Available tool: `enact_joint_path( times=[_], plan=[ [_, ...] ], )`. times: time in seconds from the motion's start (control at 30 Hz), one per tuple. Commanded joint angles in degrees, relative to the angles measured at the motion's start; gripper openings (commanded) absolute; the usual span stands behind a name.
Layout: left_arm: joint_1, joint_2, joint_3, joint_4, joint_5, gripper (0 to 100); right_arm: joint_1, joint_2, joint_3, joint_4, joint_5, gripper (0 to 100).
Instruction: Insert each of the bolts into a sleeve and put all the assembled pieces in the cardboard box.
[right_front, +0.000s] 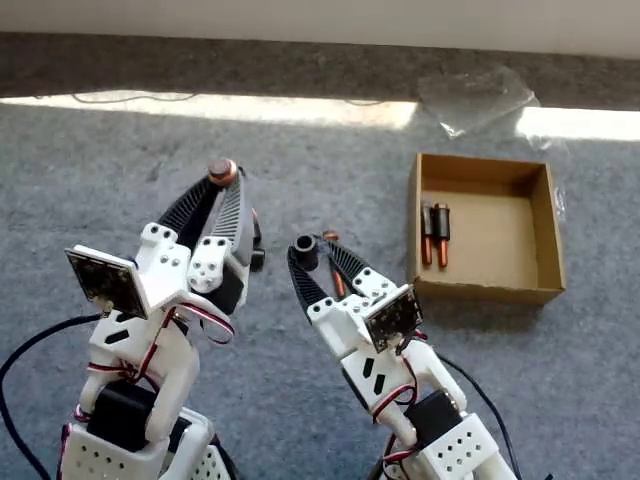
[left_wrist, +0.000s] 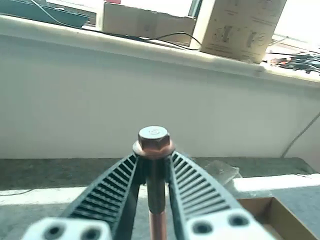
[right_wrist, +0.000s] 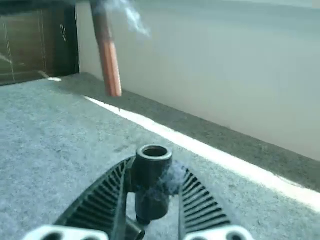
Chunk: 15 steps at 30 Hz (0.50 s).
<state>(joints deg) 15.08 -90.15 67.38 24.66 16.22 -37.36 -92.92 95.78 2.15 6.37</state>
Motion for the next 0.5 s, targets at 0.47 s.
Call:
enact_joint_path(
  times=[0.47],
  plan=[
    [9.2,-1.4,-0.3,-1.8,1.3,1,-0.2,-0.6,7.0,0.1,-0.4,0.5]
  ],
)
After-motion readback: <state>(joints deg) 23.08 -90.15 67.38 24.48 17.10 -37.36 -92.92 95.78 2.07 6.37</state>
